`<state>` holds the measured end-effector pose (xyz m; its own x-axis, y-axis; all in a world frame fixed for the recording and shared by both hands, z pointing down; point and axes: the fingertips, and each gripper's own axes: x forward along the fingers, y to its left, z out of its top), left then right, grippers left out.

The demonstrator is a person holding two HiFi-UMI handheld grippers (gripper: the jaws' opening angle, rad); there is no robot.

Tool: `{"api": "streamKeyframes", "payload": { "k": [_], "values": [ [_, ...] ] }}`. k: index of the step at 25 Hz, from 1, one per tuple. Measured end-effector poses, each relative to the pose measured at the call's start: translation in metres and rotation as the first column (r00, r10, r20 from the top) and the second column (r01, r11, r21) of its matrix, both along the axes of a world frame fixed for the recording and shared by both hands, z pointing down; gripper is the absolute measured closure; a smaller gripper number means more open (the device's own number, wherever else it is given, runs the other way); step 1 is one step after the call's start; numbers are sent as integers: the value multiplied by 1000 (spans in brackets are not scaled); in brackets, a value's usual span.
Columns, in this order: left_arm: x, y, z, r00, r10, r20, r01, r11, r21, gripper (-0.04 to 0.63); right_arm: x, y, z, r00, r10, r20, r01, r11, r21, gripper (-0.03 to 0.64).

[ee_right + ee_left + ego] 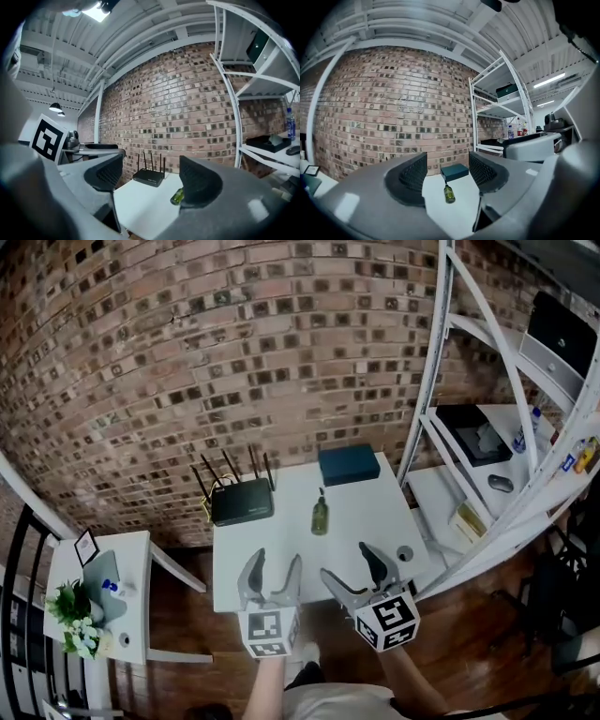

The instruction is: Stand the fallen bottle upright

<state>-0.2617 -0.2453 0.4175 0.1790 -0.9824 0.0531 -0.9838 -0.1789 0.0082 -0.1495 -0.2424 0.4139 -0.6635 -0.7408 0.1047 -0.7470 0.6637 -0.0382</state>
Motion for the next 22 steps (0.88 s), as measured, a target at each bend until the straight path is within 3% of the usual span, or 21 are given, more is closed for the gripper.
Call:
{"api": "streamKeyframes", "payload": {
  "k": [6,12,18,22],
  "values": [
    [-24,-91,14,996,72,-46,-74,996,-39,311,-18,-85,2,998,67,-13,-67,998,10,252],
    [-11,-159,55,993,101,-58,-108,984,-138,311,-8,-139,43,997,45,-67,-52,993,-105,252],
    [3,-234,68,997,57,-46,-65,983,-173,334,10,-230,46,1000,18,-10,-19,992,-127,252],
    [19,-277,85,999,36,-1,-35,967,-251,333,32,-283,49,1000,-3,13,5,991,-136,252]
  ]
}}
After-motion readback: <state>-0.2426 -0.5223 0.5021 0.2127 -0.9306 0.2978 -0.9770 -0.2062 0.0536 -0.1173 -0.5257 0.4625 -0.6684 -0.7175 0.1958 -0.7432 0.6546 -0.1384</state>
